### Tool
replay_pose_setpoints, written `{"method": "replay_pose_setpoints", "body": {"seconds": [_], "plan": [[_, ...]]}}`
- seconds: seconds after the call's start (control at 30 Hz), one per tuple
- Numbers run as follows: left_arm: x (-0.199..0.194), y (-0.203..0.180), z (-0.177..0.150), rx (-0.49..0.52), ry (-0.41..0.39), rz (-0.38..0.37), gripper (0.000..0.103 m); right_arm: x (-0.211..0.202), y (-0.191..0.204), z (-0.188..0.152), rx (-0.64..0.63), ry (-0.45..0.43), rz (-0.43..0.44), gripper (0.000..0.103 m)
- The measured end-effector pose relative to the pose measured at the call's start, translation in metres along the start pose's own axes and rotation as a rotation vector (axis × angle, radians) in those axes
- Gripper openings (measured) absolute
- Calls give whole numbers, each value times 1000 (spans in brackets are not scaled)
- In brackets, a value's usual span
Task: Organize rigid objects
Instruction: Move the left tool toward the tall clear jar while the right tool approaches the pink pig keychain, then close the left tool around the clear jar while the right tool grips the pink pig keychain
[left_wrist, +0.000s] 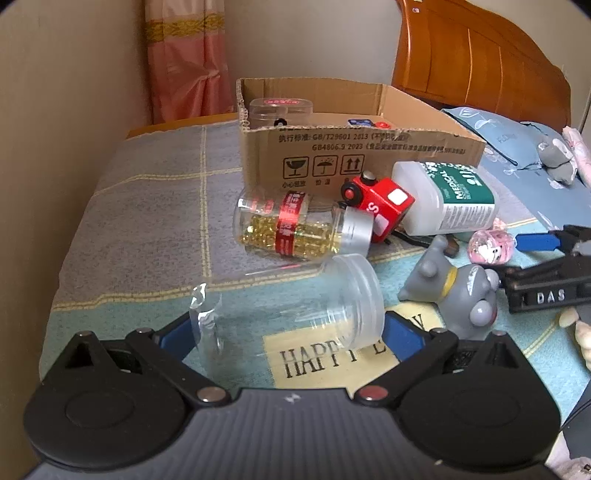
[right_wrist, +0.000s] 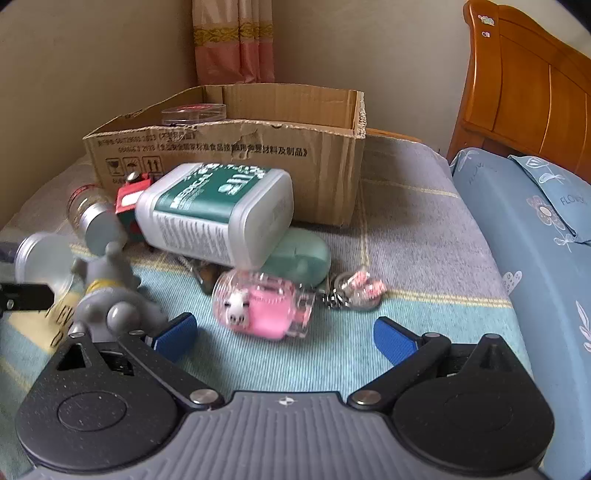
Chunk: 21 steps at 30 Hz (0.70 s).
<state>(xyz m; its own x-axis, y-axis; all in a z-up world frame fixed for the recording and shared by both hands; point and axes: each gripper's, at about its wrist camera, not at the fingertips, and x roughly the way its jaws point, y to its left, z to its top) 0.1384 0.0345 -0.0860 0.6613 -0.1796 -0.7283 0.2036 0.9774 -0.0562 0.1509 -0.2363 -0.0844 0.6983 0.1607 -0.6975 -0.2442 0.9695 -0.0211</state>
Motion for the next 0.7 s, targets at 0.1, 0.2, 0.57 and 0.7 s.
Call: {"method": "replay_pose_setpoints", "body": {"seconds": [0.1,0.2,0.57,0.7], "plan": [[0,1,-1,-2,6,5,102,3,-2,3,15,-1,-31,103],[0,0,-2,5,10,14,102,0,-11,-1,42,0,-36,103],[6,-2,-9,2,15,41,102,-11,-28,-17,29,-31,-35,103],[7,-3,-8,-10,13,52,102,-7,-21,-13,-24,-46,15,103]]}}
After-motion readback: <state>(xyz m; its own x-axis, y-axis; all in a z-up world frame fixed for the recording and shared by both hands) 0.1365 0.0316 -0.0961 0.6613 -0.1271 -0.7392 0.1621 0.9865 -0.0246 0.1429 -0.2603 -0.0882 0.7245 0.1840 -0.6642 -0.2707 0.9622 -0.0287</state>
